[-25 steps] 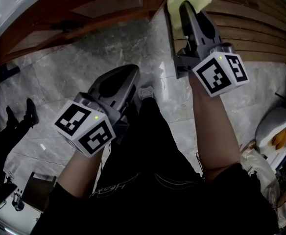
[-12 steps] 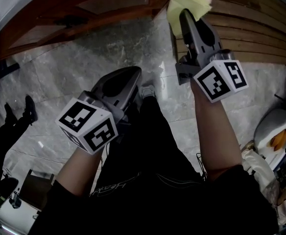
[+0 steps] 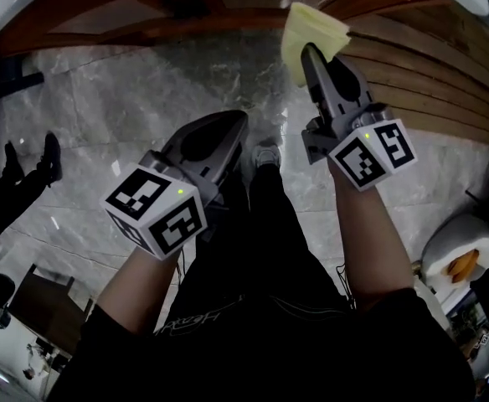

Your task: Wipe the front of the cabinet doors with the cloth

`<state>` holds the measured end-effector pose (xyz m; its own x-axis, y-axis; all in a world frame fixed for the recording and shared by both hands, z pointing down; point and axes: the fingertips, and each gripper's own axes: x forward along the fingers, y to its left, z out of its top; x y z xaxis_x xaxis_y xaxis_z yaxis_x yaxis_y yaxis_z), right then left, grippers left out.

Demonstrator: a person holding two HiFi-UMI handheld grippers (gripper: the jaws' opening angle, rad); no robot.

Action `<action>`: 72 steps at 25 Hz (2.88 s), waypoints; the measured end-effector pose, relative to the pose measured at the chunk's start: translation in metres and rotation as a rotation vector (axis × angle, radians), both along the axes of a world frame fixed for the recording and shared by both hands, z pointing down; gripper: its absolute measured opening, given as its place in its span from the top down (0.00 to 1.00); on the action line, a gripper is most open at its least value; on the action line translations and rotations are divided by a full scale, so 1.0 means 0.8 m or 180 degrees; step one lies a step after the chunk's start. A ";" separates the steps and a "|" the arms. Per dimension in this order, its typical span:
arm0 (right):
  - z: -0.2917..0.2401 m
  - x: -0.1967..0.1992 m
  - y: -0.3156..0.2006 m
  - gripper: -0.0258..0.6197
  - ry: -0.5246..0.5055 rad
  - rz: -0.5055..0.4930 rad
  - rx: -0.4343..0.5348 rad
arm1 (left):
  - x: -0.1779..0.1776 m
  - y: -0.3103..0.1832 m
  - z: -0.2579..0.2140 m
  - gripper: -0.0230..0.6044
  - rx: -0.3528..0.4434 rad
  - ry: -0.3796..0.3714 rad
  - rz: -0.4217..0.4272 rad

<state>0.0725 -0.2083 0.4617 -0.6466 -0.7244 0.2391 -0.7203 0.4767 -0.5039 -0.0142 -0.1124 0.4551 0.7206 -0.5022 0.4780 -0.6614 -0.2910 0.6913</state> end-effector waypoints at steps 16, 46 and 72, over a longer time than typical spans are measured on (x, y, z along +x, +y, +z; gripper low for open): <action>0.042 -0.130 -0.019 0.90 0.0578 -0.0613 0.0277 | -0.134 0.044 0.021 0.95 -0.0106 0.0012 -0.0737; 0.075 -0.066 -0.061 0.90 0.0283 0.0235 -0.0098 | -0.107 0.028 0.040 0.95 -0.0175 -0.0003 -0.0446; 0.059 0.123 -0.053 0.90 0.0275 0.0986 -0.0081 | 0.028 0.017 0.033 0.95 -0.0136 -0.0028 0.0239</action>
<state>0.1712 -0.2506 0.5085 -0.3729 -0.8766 0.3041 -0.8698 0.2162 -0.4435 0.0083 -0.0989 0.4819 0.7512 -0.4259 0.5043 -0.6448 -0.3103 0.6985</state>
